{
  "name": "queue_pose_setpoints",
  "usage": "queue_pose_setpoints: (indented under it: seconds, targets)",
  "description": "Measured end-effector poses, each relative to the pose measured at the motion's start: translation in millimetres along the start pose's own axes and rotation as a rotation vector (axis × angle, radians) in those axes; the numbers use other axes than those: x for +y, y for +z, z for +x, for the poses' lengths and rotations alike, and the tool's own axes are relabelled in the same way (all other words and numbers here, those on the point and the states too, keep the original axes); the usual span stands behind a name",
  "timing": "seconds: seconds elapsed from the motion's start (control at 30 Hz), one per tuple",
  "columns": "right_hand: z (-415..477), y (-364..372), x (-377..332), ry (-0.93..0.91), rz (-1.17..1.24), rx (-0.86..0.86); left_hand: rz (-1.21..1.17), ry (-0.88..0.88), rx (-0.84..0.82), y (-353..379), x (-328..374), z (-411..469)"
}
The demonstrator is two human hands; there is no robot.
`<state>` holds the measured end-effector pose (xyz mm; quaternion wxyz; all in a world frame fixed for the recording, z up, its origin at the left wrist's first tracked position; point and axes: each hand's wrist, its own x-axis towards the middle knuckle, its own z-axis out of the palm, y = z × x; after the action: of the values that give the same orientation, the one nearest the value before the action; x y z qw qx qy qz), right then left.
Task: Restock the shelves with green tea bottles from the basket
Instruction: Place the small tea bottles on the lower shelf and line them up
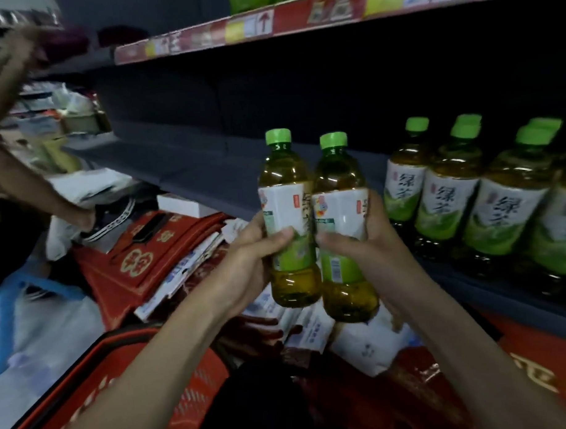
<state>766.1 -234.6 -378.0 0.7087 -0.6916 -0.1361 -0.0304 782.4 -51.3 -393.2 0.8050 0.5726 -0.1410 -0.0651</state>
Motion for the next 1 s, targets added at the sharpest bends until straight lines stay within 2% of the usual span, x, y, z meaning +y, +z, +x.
queue_pose_setpoints:
  seconds: [0.1, 0.2, 0.63, 1.0]
  targets:
    - [2, -38, 5, 0.025, 0.032, 0.002, 0.011, -0.053, -0.036, 26, -11, 34]
    - [3, -64, 12, 0.028, 0.001, 0.112, 0.035, -0.050, -0.021, 48, -24, 59]
    - [0, -70, 26, -0.179, -0.233, 0.712, 0.325, 0.288, 0.092, 82, -68, 99]
    - [8, -65, 42, -0.267, -0.334, 0.881, 0.089, 0.184, -0.057, 76, -79, 119]
